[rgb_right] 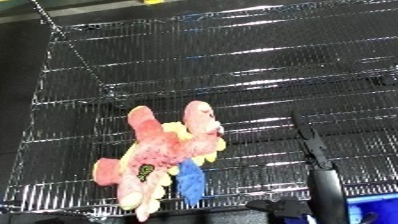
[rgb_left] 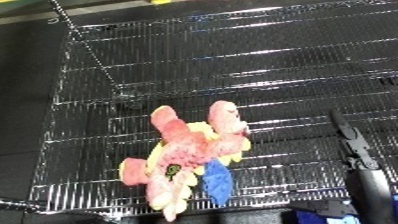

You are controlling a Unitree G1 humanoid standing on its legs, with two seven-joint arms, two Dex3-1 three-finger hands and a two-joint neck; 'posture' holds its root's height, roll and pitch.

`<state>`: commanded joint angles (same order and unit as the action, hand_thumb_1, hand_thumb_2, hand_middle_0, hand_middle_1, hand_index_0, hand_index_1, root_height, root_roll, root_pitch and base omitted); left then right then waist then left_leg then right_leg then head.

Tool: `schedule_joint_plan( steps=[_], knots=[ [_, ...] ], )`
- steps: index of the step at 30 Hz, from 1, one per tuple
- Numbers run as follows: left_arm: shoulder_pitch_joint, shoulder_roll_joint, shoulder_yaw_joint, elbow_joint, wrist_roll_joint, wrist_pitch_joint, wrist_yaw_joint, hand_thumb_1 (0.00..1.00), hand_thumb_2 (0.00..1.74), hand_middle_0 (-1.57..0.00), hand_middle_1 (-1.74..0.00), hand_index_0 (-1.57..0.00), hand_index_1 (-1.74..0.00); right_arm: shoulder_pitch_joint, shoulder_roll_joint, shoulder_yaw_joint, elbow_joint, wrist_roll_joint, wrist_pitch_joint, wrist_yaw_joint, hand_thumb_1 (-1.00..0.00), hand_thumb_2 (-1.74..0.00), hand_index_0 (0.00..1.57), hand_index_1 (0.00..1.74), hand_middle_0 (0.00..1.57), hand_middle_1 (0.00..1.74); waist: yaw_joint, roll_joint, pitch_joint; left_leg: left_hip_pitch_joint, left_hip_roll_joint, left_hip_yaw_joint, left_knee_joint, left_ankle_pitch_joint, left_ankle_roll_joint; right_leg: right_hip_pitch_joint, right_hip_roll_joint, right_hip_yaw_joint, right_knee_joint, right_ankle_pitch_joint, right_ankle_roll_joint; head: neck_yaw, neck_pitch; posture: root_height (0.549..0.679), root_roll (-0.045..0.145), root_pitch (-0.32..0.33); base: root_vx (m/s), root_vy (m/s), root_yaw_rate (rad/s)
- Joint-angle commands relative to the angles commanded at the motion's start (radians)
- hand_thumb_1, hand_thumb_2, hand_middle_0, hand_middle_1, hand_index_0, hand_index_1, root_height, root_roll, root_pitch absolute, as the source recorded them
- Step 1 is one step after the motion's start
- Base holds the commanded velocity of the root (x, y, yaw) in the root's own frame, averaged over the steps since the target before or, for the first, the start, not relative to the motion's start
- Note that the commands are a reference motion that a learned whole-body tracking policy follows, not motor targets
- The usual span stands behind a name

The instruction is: Pick up the object and place it into the box

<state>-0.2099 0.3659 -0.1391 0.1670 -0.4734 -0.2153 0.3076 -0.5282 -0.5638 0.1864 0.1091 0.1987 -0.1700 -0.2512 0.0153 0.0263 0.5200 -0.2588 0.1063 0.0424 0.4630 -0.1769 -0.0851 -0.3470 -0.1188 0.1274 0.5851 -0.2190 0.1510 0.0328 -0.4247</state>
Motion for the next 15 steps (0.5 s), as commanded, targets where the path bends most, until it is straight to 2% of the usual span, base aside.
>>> schedule_joint_plan(
  steps=[6,11,15],
  knots=[
    [-0.006,0.014,-0.026,0.01,-0.018,-0.013,-0.012,1.0,1.74,-1.57,-1.74,-1.57,-1.74,-0.145,-0.051,0.125,0.099,-0.02,0.021,0.026,0.0,0.0,0.0,0.0,0.0,0.0,0.026,0.004,0.0,0.0,-0.002,-0.008,-0.001,0.0,-0.0027,0.003,-0.0057,-0.01,0.005,-0.006,0.0003,0.014,-0.031,0.652,0.042,0.005,0.002,0.009,0.081],
    [-0.018,0.024,-0.06,0.027,-0.021,-0.026,-0.018,1.0,1.74,-1.57,-1.74,-1.57,-1.74,-0.277,-0.094,0.253,0.183,-0.106,0.043,0.049,0.0,0.0,0.0,0.0,0.0,0.0,0.055,0.011,0.0,-0.004,-0.008,-0.017,-0.003,0.0,-0.0037,0.004,-0.0115,-0.016,0.003,-0.004,0.001,0.03,-0.041,0.652,0.041,0.008,0.006,0.012,0.08],
    [-0.019,0.03,-0.077,0.03,-0.03,-0.039,-0.022,1.0,1.74,-1.57,-1.74,-1.57,-1.74,-0.375,-0.099,0.344,0.244,-0.152,0.056,0.057,0.0,0.0,0.0,0.0,0.0,0.0,0.073,0.02,0.0,-0.013,-0.012,-0.024,0.0,0.0,-0.0034,0.0,-0.0141,-0.02,0.003,-0.005,0.0014,0.048,-0.053,0.652,0.039,0.014,0.025,0.024,0.061]
  ],
)
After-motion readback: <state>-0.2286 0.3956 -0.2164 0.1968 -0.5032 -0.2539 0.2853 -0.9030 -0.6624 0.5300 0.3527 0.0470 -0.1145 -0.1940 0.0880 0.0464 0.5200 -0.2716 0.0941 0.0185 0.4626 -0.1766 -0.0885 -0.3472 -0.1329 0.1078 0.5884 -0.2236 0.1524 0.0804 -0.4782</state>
